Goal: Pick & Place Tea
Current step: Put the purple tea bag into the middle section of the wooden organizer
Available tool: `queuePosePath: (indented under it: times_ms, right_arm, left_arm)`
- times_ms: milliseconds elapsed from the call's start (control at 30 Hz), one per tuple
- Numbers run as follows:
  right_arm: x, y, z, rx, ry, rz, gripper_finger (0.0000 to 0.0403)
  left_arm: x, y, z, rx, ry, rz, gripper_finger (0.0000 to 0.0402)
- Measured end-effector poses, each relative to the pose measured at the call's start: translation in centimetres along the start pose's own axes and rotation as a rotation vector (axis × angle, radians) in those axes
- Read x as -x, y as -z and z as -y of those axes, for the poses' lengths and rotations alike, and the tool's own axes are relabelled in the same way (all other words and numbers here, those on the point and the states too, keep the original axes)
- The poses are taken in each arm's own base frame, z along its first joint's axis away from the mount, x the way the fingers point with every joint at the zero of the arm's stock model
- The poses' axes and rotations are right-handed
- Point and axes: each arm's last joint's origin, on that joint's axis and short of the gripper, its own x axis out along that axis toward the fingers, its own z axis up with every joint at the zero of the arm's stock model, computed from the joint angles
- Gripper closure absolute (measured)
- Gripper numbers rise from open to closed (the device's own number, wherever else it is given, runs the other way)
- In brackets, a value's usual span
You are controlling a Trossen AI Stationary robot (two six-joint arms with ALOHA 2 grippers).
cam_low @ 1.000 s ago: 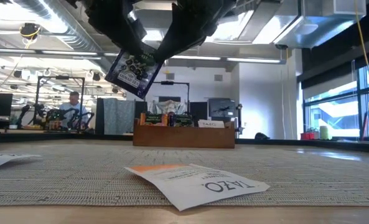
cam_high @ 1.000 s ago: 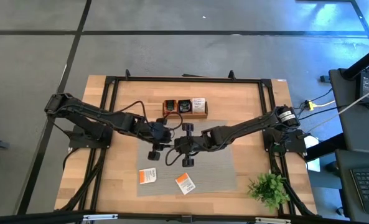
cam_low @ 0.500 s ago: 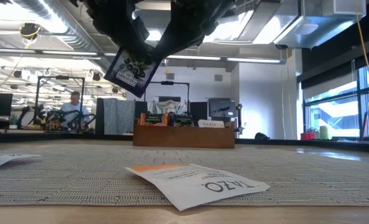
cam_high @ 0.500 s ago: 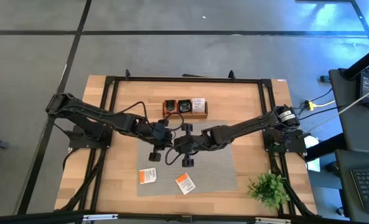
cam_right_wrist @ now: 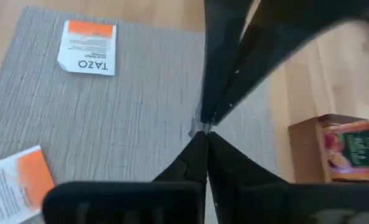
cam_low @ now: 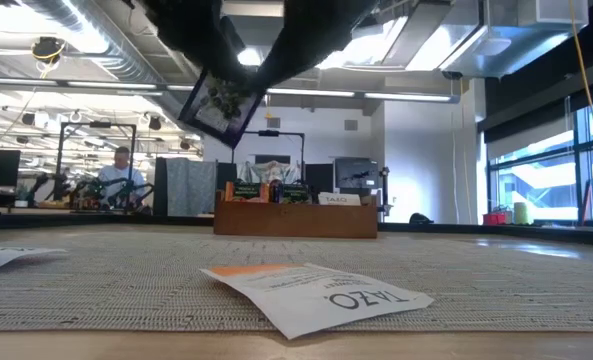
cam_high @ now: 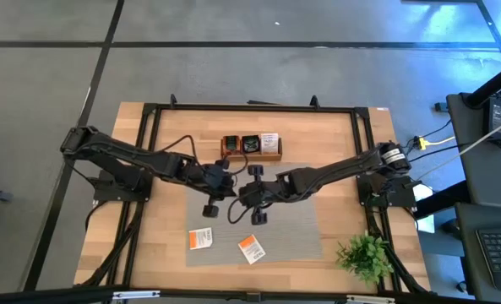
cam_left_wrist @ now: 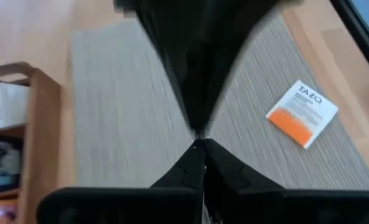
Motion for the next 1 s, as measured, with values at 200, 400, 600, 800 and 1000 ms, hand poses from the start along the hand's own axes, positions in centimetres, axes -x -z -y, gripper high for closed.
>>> queuePosePath:
  times_ms: [200, 400, 600, 800, 1000]
  right_arm:
    - [2.7, 0.5, 0.4, -0.019, -0.004, -0.081, 0.038]
    - [3.2, 2.0, -0.2, -0.006, 0.021, -0.078, 0.038]
    - [4.8, 5.3, 0.3, -0.109, 0.056, 0.003, 0.038]
    - [6.8, 7.3, 0.7, -0.183, 0.04, 0.234, 0.038]
    - [6.6, 8.5, 0.7, -0.208, 0.04, 0.341, 0.038]
  left_arm:
    - [3.1, -0.2, -0.3, -0.005, -0.052, 0.09, 0.0399]
    - [4.6, 1.5, -0.5, 0.0, -0.095, 0.3, 0.0399]
    - [3.6, 3.2, -2.1, -0.006, -0.169, 0.521, 0.0399]
    - [2.6, 3.9, -6.1, 0.025, -0.194, 0.623, 0.0399]
    - [0.0, 4.4, -10.7, -0.002, -0.224, 0.68, 0.0399]
